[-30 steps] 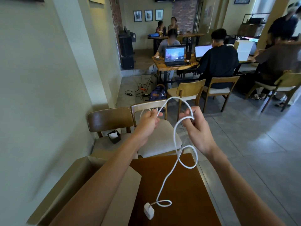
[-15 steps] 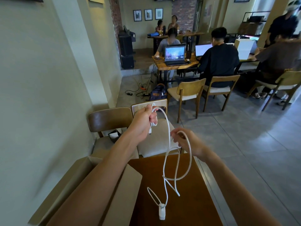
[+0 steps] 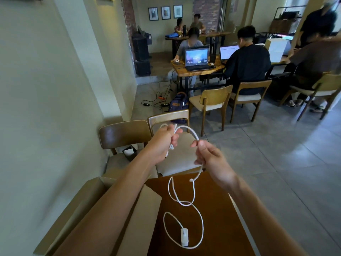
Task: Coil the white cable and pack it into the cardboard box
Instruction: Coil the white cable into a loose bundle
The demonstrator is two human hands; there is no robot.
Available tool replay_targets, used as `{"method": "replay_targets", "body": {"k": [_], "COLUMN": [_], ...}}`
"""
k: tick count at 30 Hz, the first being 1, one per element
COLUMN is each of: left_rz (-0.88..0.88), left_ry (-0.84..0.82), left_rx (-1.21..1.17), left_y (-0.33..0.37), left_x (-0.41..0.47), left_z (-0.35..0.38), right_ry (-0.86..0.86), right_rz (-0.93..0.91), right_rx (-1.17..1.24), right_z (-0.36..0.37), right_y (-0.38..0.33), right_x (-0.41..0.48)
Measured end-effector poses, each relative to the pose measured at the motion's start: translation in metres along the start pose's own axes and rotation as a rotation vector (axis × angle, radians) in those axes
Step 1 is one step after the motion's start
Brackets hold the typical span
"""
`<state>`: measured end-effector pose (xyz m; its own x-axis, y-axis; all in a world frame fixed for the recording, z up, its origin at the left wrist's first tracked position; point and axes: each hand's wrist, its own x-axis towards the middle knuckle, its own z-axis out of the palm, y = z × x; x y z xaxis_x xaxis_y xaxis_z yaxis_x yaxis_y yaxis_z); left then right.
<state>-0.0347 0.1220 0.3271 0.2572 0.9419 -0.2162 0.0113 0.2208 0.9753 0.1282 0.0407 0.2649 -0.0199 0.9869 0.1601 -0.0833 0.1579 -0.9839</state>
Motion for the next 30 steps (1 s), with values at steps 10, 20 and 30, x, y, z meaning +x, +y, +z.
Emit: {"method": "replay_targets", "body": {"k": [10, 20, 30], "left_rz": [0.081, 0.164, 0.127], "left_ry": [-0.592, -0.48, -0.305], "left_rx": [-0.101, -0.145, 0.393], "left_y": [-0.01, -0.015, -0.034], "left_x": [-0.026, -0.014, -0.023], "left_z": [0.001, -0.015, -0.013], "right_ry": [0.361, -0.033, -0.487], "right_rz": [0.132, 0.016, 0.126], "right_rx": [-0.096, -0.775, -0.787], "right_z": [0.012, 0.019, 0.0], "right_y": [-0.004, 0.029, -0.023], "right_x": [0.031, 0.009, 0.002]}}
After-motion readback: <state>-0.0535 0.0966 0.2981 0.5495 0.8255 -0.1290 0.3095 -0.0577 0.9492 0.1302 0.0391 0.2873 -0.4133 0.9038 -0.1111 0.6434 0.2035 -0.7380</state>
